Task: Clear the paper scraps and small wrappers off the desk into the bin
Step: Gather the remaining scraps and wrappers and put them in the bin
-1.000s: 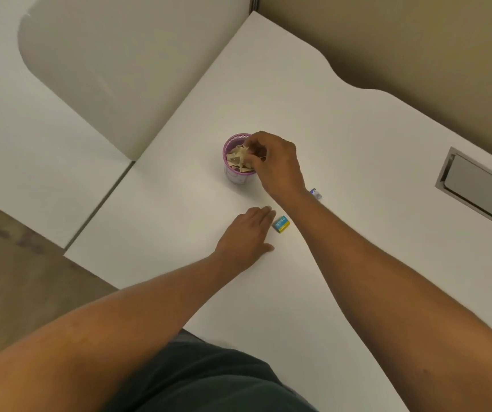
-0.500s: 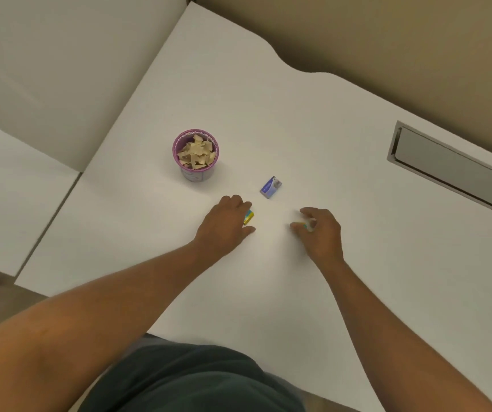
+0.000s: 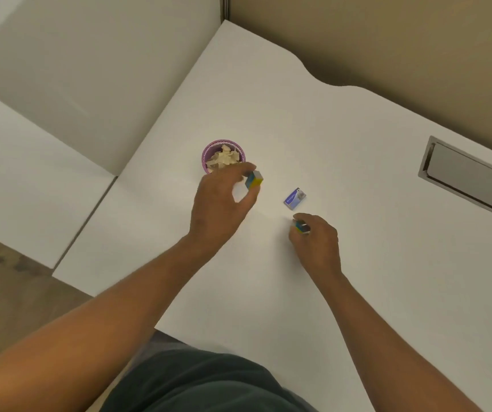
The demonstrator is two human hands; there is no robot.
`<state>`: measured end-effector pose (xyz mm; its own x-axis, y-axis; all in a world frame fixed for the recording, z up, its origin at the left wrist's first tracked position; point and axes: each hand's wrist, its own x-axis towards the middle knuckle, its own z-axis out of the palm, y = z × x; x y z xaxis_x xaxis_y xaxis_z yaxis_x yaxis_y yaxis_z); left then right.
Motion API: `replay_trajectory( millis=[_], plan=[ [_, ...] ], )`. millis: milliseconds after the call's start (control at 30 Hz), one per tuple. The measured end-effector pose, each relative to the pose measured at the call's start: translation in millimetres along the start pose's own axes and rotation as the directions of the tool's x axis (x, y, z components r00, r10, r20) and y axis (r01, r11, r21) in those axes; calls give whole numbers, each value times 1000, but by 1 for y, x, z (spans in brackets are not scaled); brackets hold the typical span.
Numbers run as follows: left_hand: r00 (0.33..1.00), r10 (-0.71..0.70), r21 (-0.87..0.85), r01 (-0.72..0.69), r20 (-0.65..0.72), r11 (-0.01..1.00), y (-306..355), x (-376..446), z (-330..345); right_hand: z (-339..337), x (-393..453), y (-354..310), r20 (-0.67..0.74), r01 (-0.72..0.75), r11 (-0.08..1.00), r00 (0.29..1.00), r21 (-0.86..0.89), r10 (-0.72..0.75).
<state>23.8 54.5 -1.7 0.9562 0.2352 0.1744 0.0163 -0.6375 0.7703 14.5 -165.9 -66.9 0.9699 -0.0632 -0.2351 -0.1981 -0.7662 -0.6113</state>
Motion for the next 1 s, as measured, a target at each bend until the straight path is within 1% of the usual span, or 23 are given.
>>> replay_trajectory(
  millis=[33, 100, 133, 200, 300, 367, 433, 500, 600, 700, 767, 833, 867, 933, 967, 1000],
  plan=[
    [997, -33, 24, 34, -65, 999, -5, 11, -9, 2, -1, -8, -11, 8, 999, 1000, 49, -8],
    [988, -119, 90, 128, -103, 988, -24, 33, -20, 4, -2, -26, -11, 35, 986, 999, 166, -34],
    [985, -147, 143, 159, -91, 977, -33, 42, -23, 5, -1, -37, -10, 56, 974, 998, 220, -55],
    [989, -144, 246, 151, -44, 958, -49, 54, -23, 5, 4, -59, -24, 121, 949, 993, 291, -119],
    [991, -124, 338, 102, 44, 936, -61, 66, -17, 6, 19, -97, -37, 228, 924, 973, 307, -228],
    [985, -156, 351, 118, 80, 929, -71, 70, -11, 9, 33, -118, -36, 305, 909, 951, 285, -308],
    [979, -188, 278, 158, 83, 948, -77, 69, -6, 15, 47, -134, -23, 383, 897, 921, 218, -388],
    [984, -165, 211, 148, 65, 966, -78, 65, -4, 22, 58, -143, 1, 442, 889, 896, 119, -445],
    [984, -173, 143, 166, 38, 976, -79, 62, -3, 33, 69, -148, 55, 466, 885, 883, 22, -466],
    [974, -224, 58, 222, 34, 973, -84, 62, -4, 44, 75, -146, 119, 462, 884, 884, -78, -451],
    [970, -238, 61, 235, 51, 970, -85, 61, -7, 46, 78, -145, 148, 507, 851, 860, -135, -489],
    [971, -234, 84, 229, 48, 970, -84, 60, -9, 47, 79, -145, 173, 597, 773, 802, -215, -572],
    [968, -246, 84, 242, 42, 967, -84, 61, -9, 48, 79, -145, 189, 620, 742, 784, -253, -591],
    [956, -293, 90, 289, 34, 953, -82, 65, -8, 48, 78, -141, 199, 605, 748, 796, -273, -571],
    [947, -320, 86, 316, 32, 945, -82, 66, -7, 49, 76, -141, 195, 584, 776, 812, -241, -550],
    [939, -342, 74, 339, 27, 938, -82, 68, -7, 48, 74, -141, 176, 557, 813, 829, -169, -531]
  ],
)
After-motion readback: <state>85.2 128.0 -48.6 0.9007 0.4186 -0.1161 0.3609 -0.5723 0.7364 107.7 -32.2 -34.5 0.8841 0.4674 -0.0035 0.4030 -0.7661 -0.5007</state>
